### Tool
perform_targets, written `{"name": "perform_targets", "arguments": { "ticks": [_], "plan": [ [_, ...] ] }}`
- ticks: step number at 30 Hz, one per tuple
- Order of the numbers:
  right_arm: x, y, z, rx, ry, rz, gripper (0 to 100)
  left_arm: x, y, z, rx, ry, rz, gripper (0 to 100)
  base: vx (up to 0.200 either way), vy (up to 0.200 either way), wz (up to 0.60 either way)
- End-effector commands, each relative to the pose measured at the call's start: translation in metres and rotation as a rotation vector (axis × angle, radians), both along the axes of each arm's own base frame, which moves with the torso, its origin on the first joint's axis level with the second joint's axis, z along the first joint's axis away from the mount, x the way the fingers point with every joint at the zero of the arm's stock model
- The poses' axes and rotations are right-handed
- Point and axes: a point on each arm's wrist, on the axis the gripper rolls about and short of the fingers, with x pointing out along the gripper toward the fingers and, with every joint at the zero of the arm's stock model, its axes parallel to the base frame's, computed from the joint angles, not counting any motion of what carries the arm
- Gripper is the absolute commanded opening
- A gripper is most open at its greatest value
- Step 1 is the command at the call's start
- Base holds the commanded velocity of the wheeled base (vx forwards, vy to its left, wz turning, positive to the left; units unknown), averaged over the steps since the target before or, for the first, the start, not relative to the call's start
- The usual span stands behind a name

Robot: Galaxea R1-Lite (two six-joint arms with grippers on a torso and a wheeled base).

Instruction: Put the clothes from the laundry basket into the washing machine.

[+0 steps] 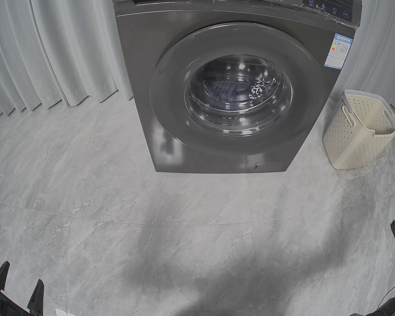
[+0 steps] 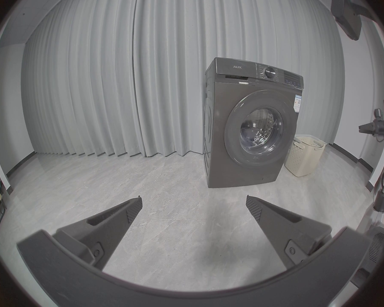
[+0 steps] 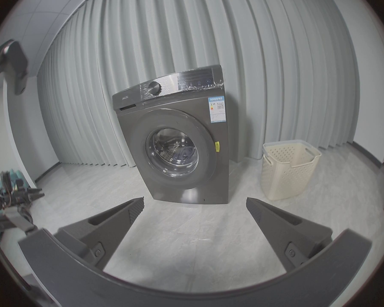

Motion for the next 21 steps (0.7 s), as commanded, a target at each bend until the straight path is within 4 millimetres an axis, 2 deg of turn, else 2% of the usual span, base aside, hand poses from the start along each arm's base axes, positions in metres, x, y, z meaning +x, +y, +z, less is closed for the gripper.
{"name": "perform_targets", "arguments": {
  "ticks": [1, 4, 7, 14, 21],
  "plan": [
    [0.144, 0.039, 0.022, 0.127, 0.284, 0.19, 100, 0.0, 0.0, -0.005, 0.015, 0.002, 0.007, 100, 0.0, -0.2, 0.0],
    [0.161, 0.061, 0.028, 0.198, 0.326, 0.228, 100, 0.0, 0.0, -0.005, 0.021, 0.002, 0.003, 100, 0.0, -0.2, 0.0],
    [0.179, 0.074, 0.03, 0.228, 0.356, 0.252, 100, 0.0, 0.0, -0.005, 0.015, 0.002, 0.004, 100, 0.0, 0.0, 0.0],
    [0.212, 0.094, 0.042, 0.23, 0.339, 0.283, 100, 0.0, 0.0, -0.006, 0.002, 0.004, 0.004, 100, 0.2, 0.0, 0.0],
    [0.235, 0.109, 0.057, 0.236, 0.295, 0.303, 100, 0.0, 0.0, -0.005, 0.002, 0.002, 0.004, 100, 0.2, 0.0, 0.0]
  ]
}}
